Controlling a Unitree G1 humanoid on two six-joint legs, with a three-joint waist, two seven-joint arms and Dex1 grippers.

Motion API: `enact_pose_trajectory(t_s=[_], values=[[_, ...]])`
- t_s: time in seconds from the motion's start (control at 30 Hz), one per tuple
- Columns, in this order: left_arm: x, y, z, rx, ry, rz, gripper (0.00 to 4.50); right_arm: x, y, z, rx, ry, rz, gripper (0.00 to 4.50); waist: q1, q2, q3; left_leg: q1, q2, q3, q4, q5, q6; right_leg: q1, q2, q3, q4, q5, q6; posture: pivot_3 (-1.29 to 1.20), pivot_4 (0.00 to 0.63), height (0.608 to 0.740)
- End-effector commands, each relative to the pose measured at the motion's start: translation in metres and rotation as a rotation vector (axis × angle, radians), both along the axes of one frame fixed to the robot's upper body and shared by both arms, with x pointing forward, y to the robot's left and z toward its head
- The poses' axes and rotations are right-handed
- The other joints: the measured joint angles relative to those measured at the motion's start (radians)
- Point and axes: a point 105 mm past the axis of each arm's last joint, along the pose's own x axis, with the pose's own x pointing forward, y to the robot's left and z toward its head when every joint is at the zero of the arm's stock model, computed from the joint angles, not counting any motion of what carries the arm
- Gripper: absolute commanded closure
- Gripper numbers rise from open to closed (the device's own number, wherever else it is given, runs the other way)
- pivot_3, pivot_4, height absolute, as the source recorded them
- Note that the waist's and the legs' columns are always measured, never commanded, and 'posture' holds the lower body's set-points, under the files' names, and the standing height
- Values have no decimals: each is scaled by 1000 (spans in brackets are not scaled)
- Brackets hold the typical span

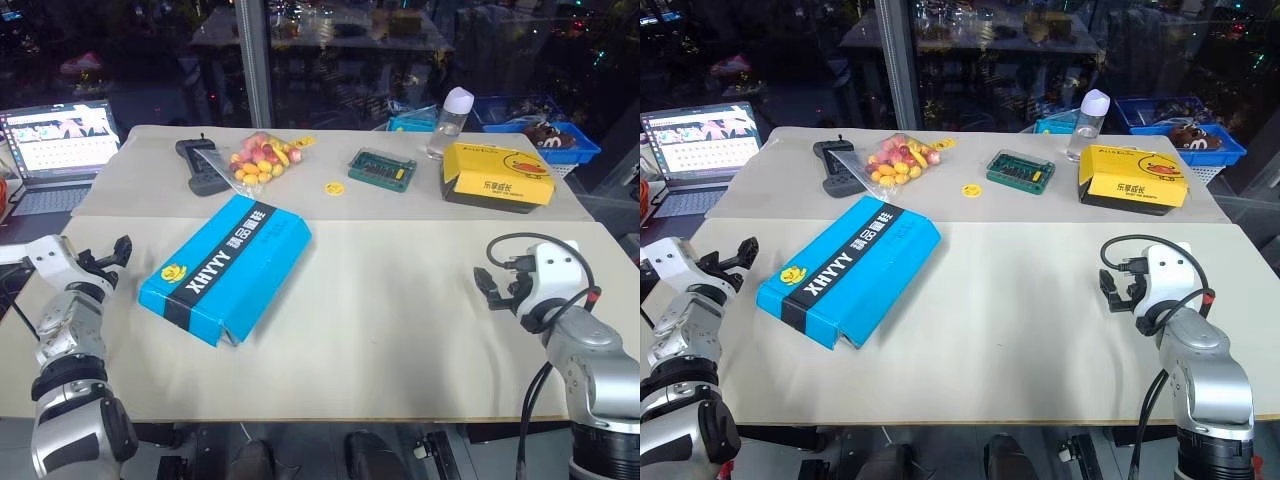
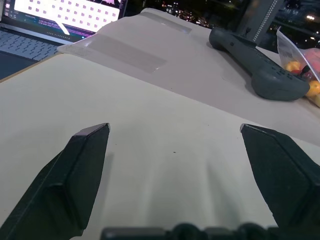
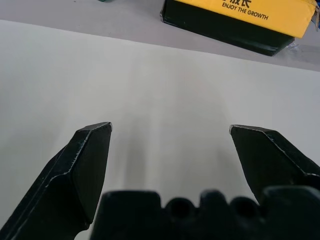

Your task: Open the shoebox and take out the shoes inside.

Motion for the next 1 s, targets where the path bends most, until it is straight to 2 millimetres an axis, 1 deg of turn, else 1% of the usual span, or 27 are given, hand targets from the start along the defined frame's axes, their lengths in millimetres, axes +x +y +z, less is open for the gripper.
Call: enact_pose_trajectory(t_s=[0.03,0.1,0.17,0.23,0.3,0.37,0.47,0.5,0.53,0.57,0.6,0.67,0.7,0.8,0.87,0.9,0.93,1.0], values=[[-2,6,11,70,3,6,0,-2,-3,16,-11,-57,-7,30,0,0,0,0,0,0,0,0,0,0,0,0,0,0,0,0,150,726],[-2,0,5,143,55,-71,0,-1,-1,15,-8,-55,9,30,-1,0,0,0,0,0,0,0,0,0,0,0,0,0,0,0,150,726],[0,-8,6,214,74,-177,0,1,8,15,-6,-46,68,30,-1,0,0,0,0,0,0,0,0,0,0,0,0,0,0,0,150,726],[-2,-22,8,305,109,-355,0,1,30,16,5,-24,214,30,-1,0,0,0,0,0,0,0,0,0,0,0,0,0,0,0,150,726],[-9,-32,2,386,185,-533,0,-1,55,17,15,11,391,30,-4,0,0,0,0,0,0,0,0,0,0,0,0,0,0,0,150,726],[-15,-33,-2,421,263,-630,0,-1,76,19,5,42,544,30,-13,0,0,0,0,0,0,0,0,0,0,0,0,0,0,0,150,726],[-18,-29,3,492,329,-693,0,2,107,19,-25,80,740,30,-24,0,0,0,0,0,1,0,0,0,0,-1,2,0,0,0,150,726],[-17,-29,6,498,328,-706,520,3,115,20,-27,80,778,555,-24,0,0,0,0,0,1,0,1,0,0,-1,2,0,0,0,150,726],[-17,-31,9,499,321,-724,599,4,125,20,-41,75,819,637,-24,-1,0,0,0,-1,2,0,1,0,0,-1,2,0,0,0,150,726],[-16,-33,11,502,316,-740,777,4,134,19,-54,74,857,804,-24,-1,0,0,0,-1,2,0,1,0,0,-1,2,0,0,0,150,726],[-16,-35,12,503,314,-751,1379,4,143,18,-62,75,892,1426,-24,-1,0,-1,0,-1,2,0,1,0,0,-2,2,0,0,0,150,726],[-15,-37,8,511,330,-768,1685,5,165,15,-64,72,959,1822,-24,-1,0,-2,0,-1,2,0,1,-1,0,-2,3,0,0,0,150,726],[-15,-39,6,515,335,-774,2195,5,171,15,-62,70,975,2269,-24,-1,0,-3,0,-2,3,0,1,-1,0,-2,3,0,0,0,150,726],[-13,-45,1,517,338,-790,3084,15,189,10,-78,73,990,3232,-24,-1,0,-5,0,-2,4,0,1,-3,0,-3,3,0,0,0,150,726],[-11,-51,-4,543,355,-818,3882,24,199,6,-102,80,990,3960,-23,-1,0,-6,0,-2,5,0,1,-4,0,-3,4,0,-1,0,150,726],[-11,-53,-5,552,360,-828,4356,26,202,6,-109,80,991,4434,-22,-1,0,-7,0,-2,6,0,1,-4,0,-3,4,0,-1,0,150,726],[-11,-57,-5,554,357,-850,4484,28,205,5,-117,80,997,4500,-21,-1,0,-6,0,-2,6,0,1,-4,0,-3,5,0,-1,0,150,726],[-10,-75,-5,561,337,-943,4484,31,215,6,-121,79,1016,4500,-18,-1,1,-7,0,-3,6,0,1,-4,0,-4,5,0,-1,0,150,726]])
